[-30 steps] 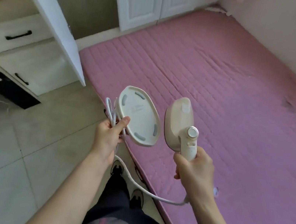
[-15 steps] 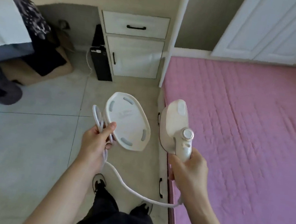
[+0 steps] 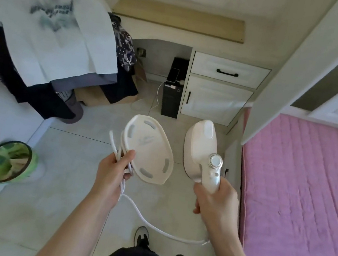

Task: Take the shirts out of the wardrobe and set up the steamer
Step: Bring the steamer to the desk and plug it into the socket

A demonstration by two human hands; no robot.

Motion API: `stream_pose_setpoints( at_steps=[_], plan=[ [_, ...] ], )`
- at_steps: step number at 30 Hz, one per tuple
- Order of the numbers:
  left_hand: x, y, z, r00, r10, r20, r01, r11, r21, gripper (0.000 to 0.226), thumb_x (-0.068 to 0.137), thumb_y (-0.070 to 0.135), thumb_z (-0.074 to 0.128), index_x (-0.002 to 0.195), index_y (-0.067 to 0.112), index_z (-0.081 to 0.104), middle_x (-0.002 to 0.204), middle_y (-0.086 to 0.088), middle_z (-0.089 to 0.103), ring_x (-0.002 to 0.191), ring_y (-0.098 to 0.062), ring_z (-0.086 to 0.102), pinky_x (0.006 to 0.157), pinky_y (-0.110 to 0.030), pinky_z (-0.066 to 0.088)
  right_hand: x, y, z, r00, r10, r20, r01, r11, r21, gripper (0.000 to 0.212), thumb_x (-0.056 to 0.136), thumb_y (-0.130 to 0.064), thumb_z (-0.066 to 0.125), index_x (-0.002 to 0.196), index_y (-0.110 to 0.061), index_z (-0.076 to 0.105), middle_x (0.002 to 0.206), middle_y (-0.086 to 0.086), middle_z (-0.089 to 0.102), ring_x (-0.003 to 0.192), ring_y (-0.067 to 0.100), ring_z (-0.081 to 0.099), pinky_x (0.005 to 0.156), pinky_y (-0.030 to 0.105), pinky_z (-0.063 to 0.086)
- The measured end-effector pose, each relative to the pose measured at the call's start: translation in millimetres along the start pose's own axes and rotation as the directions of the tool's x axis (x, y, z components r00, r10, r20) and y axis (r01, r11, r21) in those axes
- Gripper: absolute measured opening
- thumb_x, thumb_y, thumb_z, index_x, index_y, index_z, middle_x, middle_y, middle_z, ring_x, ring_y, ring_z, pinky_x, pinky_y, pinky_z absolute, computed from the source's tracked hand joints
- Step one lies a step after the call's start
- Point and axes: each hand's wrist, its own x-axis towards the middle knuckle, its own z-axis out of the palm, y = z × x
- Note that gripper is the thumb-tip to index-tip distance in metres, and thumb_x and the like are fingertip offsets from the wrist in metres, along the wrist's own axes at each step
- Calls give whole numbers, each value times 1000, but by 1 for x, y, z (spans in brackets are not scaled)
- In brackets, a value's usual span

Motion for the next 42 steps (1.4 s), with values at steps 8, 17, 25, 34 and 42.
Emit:
stream_pose_setpoints(
  at_steps=[8,17,25,34,42],
  plan=[
    [70,40,-6,998,-33,-47,30,998,-49,13,87,19,68,85,8,63,72,-5,57,67,-19,49,60,-31,37,56,-52,43,1000,-12,4,12,999,-29,7,73,-11,60,71,-9,53,64,14,64,44,18,62,41,19,42],
    [159,84,48,995,-33,-99,22,994,-104,9,88,20,67,91,11,67,87,-6,69,83,-20,64,78,-34,52,171,-105,60,999,-1,48,3,999,-47,8,74,-11,60,76,-4,54,63,15,61,44,17,57,40,22,43],
    [242,142,113,981,24,-193,-45,993,-106,9,88,20,68,87,11,66,75,-5,59,67,-16,52,61,-27,44,286,-172,55,990,-40,137,52,995,-86,4,74,-9,57,72,-8,54,60,8,60,39,11,56,40,21,46],
    [318,193,150,973,64,-221,-93,988,-121,15,86,22,70,85,10,61,64,-1,48,57,-14,41,59,-25,39,380,-235,75,977,-66,201,83,993,-80,5,75,-9,57,76,-13,56,64,5,63,38,6,55,38,14,40],
    [404,256,163,948,119,-297,-148,986,-79,28,82,26,74,71,11,52,51,1,38,46,-12,31,52,-25,33,457,-289,123,982,-65,178,78,995,-62,4,75,-10,58,78,-12,56,67,9,63,37,7,54,39,18,43]
  ],
)
